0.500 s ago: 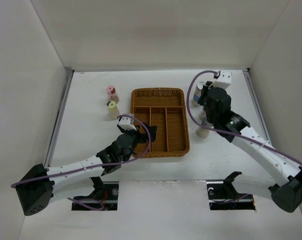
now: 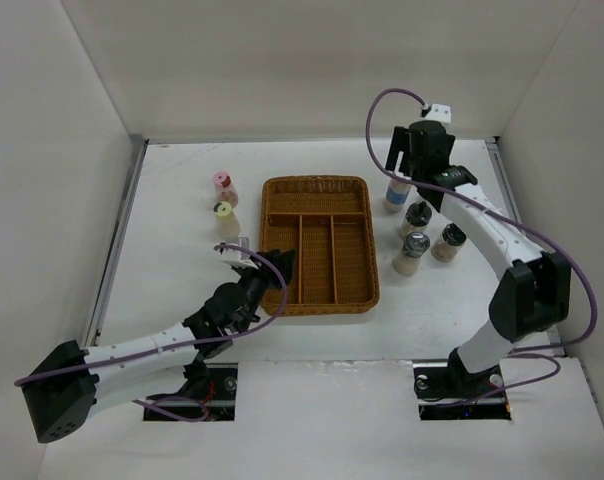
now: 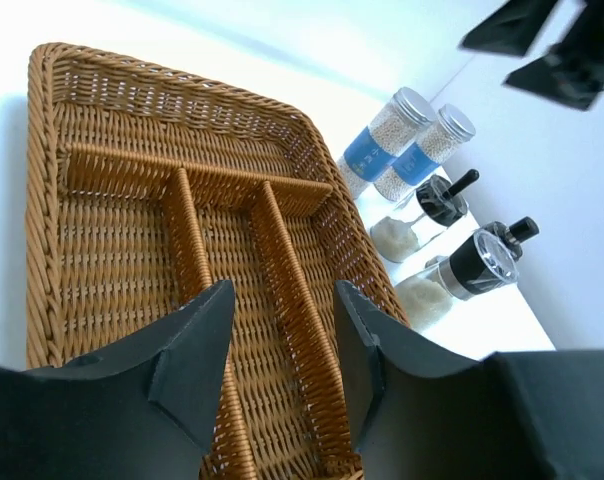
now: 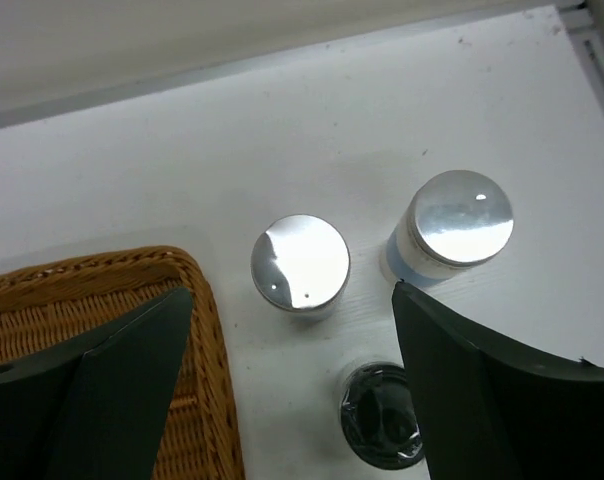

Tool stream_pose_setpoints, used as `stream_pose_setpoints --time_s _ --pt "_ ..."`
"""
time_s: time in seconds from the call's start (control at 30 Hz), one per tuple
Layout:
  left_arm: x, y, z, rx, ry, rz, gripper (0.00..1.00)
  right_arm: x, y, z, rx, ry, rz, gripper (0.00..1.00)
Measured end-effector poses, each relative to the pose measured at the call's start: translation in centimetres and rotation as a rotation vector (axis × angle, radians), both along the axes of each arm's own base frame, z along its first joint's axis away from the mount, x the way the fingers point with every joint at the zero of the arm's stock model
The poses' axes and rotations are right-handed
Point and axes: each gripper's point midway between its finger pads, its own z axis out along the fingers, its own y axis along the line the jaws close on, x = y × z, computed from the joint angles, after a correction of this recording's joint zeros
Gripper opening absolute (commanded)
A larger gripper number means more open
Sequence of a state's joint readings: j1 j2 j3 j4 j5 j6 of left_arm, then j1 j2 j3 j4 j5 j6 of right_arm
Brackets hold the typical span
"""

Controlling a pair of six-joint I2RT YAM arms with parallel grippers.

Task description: Organize the condiment bottles

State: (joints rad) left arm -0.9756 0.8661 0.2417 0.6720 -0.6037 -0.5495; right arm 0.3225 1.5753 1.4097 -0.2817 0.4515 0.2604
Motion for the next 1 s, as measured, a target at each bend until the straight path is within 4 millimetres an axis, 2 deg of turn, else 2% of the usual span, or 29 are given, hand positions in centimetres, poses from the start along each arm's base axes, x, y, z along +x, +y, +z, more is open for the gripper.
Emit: stream_pose_setpoints --time_s 0.1,0.27,0.47,0.7,0.8,0.9,1.0 --pt "0.0 0.3 0.1 -0.007 -0.007 0.012 0.48 1.3 0.3 -2.2 0.0 0.06 0.021 0.92" --pt "0.0 0.7 0.0 -0.02 -0.015 0.026 0.49 3.2 0.6 -5.0 0.007 0.132 0.049 0.92" --pt "0.4 1.7 -0.2 -0.025 -0.014 0.076 0.46 4.4 0.3 -6.8 0.008 0.171 0.05 0.94" --pt "0.7 3.5 -0.5 -0.04 -0.01 0.16 0.43 4.7 0.1 -8.5 0.003 0.206 0.044 0.88" --pt "0.8 3.7 -0.5 -0.045 -0.009 0.17 0.43 4.7 0.1 -8.8 0.002 0.212 0.044 0.82" --pt "0.8 3.8 -0.5 -0.048 -0.007 0.177 0.43 4.7 0.1 -8.9 0.003 0.214 0.041 0.69" --pt "0.8 4.0 -0.4 -0.054 -0.008 0.183 0.42 4.8 0.0 -9.0 0.007 0.214 0.037 0.51"
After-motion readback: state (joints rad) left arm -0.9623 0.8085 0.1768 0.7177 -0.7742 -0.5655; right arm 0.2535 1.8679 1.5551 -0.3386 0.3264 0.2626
